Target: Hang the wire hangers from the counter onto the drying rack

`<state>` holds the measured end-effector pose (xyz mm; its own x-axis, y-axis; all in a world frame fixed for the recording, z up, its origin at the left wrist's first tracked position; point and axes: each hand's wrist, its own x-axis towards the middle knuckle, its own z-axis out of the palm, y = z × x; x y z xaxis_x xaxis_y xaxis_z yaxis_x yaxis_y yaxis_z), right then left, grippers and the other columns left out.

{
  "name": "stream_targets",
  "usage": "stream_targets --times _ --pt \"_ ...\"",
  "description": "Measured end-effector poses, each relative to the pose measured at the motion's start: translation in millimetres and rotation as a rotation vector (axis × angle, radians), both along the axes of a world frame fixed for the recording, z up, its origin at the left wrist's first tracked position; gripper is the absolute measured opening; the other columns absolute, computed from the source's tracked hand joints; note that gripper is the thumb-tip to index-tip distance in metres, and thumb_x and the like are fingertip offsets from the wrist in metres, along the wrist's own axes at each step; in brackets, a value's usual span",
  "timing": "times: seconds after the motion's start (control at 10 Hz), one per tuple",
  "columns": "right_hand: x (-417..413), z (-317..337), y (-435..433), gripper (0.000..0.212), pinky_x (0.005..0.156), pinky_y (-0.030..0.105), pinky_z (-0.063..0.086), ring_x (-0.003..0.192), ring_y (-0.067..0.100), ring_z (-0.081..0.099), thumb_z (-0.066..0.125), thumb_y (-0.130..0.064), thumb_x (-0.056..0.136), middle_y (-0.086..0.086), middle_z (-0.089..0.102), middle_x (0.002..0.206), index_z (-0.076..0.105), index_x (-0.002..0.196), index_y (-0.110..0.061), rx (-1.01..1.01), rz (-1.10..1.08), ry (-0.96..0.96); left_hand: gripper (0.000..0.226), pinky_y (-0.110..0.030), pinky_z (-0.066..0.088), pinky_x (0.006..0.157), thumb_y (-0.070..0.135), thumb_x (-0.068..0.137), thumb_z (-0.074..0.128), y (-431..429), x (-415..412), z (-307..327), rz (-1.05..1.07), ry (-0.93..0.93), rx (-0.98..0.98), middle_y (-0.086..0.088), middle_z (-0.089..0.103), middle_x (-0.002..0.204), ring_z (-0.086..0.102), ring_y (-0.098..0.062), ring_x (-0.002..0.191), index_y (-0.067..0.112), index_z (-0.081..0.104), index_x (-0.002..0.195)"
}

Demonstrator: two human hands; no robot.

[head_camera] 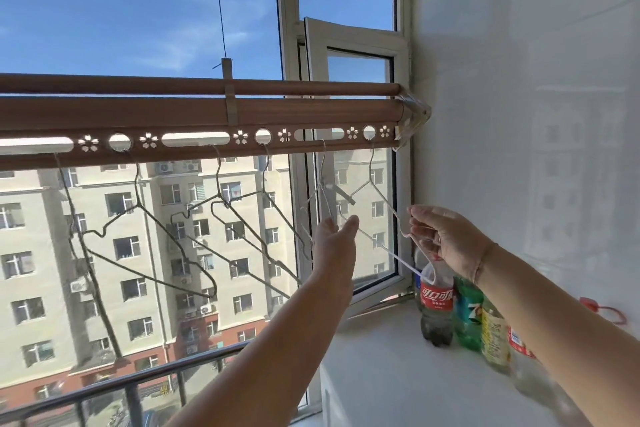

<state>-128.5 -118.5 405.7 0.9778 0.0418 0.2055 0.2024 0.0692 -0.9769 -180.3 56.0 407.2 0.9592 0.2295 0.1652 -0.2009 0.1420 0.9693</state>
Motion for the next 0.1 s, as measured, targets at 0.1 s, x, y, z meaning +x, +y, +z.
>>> stream_targets --times 0.1 --pt "-9.1 -0.4 -0.7 0.022 0.078 0.029 0.039 0.091 0.016 0.052 0.06 -0.029 0.086 0.001 0.058 0.09 0.061 0.104 -0.017 0.004 -0.017 -0.041 0.058 -0.034 0.029 0.105 0.025 0.093 0.056 -1.9 -8.8 -0.5 0.014 -0.01 0.012 -0.012 0.039 0.147 0.038 -0.027 0.133 0.006 0.033 0.142"
